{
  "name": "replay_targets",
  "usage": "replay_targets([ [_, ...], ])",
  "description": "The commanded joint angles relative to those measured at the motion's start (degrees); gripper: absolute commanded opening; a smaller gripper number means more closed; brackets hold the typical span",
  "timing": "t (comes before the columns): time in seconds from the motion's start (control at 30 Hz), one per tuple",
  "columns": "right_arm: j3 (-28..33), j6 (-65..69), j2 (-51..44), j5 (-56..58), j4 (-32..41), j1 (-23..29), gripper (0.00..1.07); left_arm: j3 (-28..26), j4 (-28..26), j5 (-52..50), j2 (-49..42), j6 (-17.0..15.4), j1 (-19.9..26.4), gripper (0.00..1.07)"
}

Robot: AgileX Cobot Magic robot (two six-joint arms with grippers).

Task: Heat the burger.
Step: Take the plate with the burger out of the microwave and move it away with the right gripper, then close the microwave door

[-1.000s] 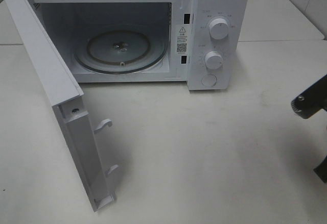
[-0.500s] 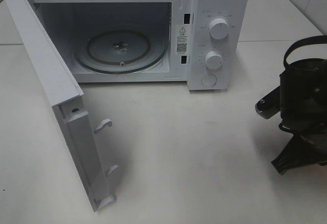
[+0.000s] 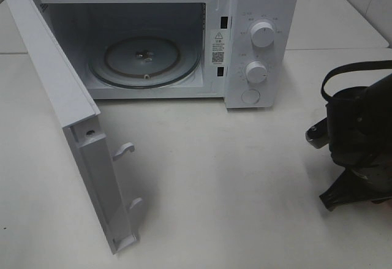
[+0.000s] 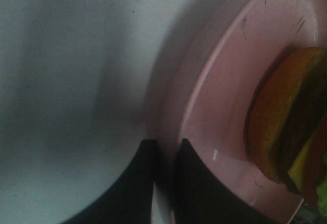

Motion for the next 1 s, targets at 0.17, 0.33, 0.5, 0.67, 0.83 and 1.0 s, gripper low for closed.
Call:
replay_targets([
  [0.17,-0.23,5.16,1.26,2.46,-4.58,-0.29,0.13,0.17,-0.06,-0.23,-1.20,-0.29,0.06,0.98],
  [0.33,-0.23,3.67,0.97,3.09,-3.84,-0.17,0.29,0.17,-0.06,-0.23,-1.20,-0.29,0.06,0.98],
  [0.5,-0.23,-3.38,-2.12,2.81,1.66,-0.11,0.50,0.17,-0.06,-0.23,-1.20,-0.29,0.06,0.98],
  [0.67,-0.23,-10.89,-7.68,2.81,6.93,-0.11,0.54,0.17,-0.06,-0.23,-1.20,-0.29,0.06,0.98],
  [0.83,-0.23,-21.03,-14.21,2.12,14.44,-0.11,0.54,0.17,-0.06,-0.23,-1.20,-0.29,0.06,0.98],
  [1.0,-0.23,-34.84,-20.86,-0.52,24.52,-0.11,0.58,0.17,-0.06,-0.23,-1.20,-0.29,0.06,0.98],
])
